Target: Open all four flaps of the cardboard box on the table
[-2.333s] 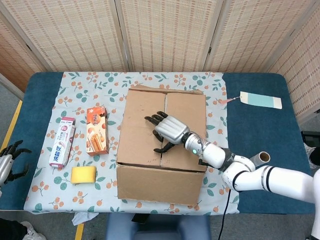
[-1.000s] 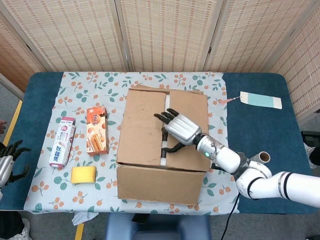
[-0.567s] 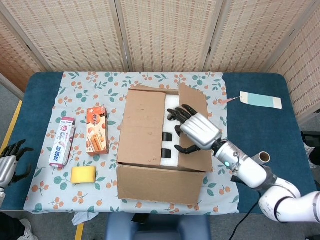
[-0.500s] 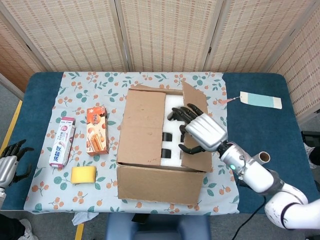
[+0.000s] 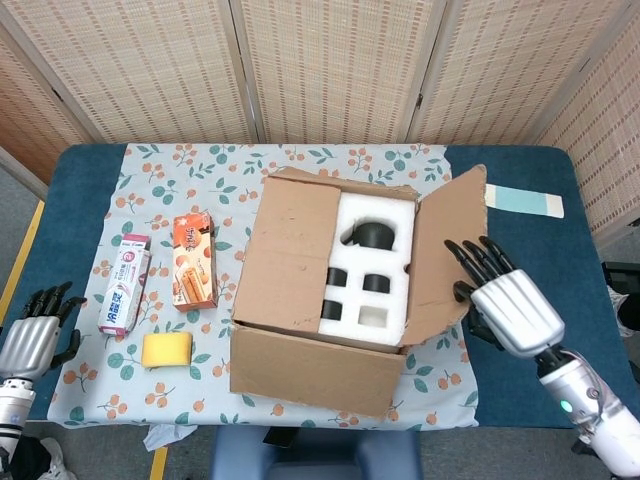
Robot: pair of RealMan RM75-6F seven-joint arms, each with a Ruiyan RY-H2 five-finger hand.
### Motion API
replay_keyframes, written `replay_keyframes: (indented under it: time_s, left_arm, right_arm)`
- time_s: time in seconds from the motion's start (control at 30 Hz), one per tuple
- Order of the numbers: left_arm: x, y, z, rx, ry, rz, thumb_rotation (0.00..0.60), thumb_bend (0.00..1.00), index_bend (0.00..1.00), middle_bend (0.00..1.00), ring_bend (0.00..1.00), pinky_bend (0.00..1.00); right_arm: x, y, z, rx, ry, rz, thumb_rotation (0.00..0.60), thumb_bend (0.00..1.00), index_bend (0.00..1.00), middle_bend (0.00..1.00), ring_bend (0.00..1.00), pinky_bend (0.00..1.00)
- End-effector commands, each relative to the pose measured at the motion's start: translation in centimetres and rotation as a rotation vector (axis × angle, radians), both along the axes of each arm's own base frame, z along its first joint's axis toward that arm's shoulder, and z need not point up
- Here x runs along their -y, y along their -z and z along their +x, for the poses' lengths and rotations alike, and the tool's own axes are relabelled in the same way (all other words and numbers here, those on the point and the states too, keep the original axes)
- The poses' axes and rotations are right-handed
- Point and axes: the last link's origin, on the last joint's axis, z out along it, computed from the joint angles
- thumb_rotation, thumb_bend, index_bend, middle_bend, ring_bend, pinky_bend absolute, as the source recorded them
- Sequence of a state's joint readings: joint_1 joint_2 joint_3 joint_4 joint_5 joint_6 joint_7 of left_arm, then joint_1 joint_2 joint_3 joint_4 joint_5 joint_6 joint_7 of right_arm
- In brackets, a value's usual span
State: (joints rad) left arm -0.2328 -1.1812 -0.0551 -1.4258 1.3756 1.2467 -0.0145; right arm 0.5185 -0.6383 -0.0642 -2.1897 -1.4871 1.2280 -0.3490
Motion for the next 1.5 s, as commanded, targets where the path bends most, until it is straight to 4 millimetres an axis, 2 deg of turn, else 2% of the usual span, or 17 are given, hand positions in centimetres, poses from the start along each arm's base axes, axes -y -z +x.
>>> replay_keyframes:
  time_s: [0.03,0.27,0.5,0.8,0.93,1.17,1.37,1.5]
  left_arm:
    - [0.1,0.1,0.2,-0.003,0.016,0.005,0.600,0.62,0.22,0.08,0.06,0.00]
    - [0.0,0.0,0.0,0.001,0.008,0.012,0.600,0.62,0.22,0.08,0.06,0.00]
    - [-0.1,0.0,-0.2,0.000,-0.006,0.011,0.600,0.62,0.22,0.08,0.06,0.00]
    - [-0.6,-0.1,0.5,0.031,0.028,0.028,0.600,0.62,0.20,0.08,0.06,0.00]
    - [-1.5,-0.9,3.1,0.047,0.130,-0.003,0.600,0.62,0.19,0.08,0.05,0.00]
    - [-2.8,-2.7,10.8,0.030,0.376,-0.101,0.600,0.62,0.19,0.07,0.04,0.00]
    - [-4.4,-1.9,17.1,0.094,0.509,-0.194,0.600,0.61,0.21,0.06,0.02,0.00]
    - [-5.8,-0.6,20.2,0.075,0.572,-0.194,0.600,0.50,0.30,0.06,0.02,0.00]
  right_arm:
    - [-1.5,-0.7,-2.0,0.007,0.026,-0.010,0.291,0.35,0.47,0.00,0.00,0.00]
    - [-1.9,-1.2,-3.7,0.046,0.063,-0.009,0.289,0.35,0.45,0.00,0.00,0.00]
    - [-1.9,-1.1,-5.3,0.065,0.076,0.007,0.288,0.35,0.36,0.00,0.00,0.00]
    - [-2.5,-2.0,-7.6,0.177,0.065,-0.052,0.289,0.35,0.36,0.00,0.00,0.00]
    - [-3.1,-2.1,-9.7,0.207,0.088,-0.143,0.291,0.35,0.36,0.00,0.00,0.00]
    - [-3.8,-1.2,-12.3,0.365,0.127,-0.197,0.325,0.35,0.36,0.00,0.00,0.00]
    - [-4.6,-1.7,-14.1,0.447,0.119,-0.305,0.326,0.35,0.35,0.00,0.00,0.00]
    - [-5.9,-3.1,-15.0,0.556,0.092,-0.338,0.327,0.35,0.35,0.00,0.00,0.00]
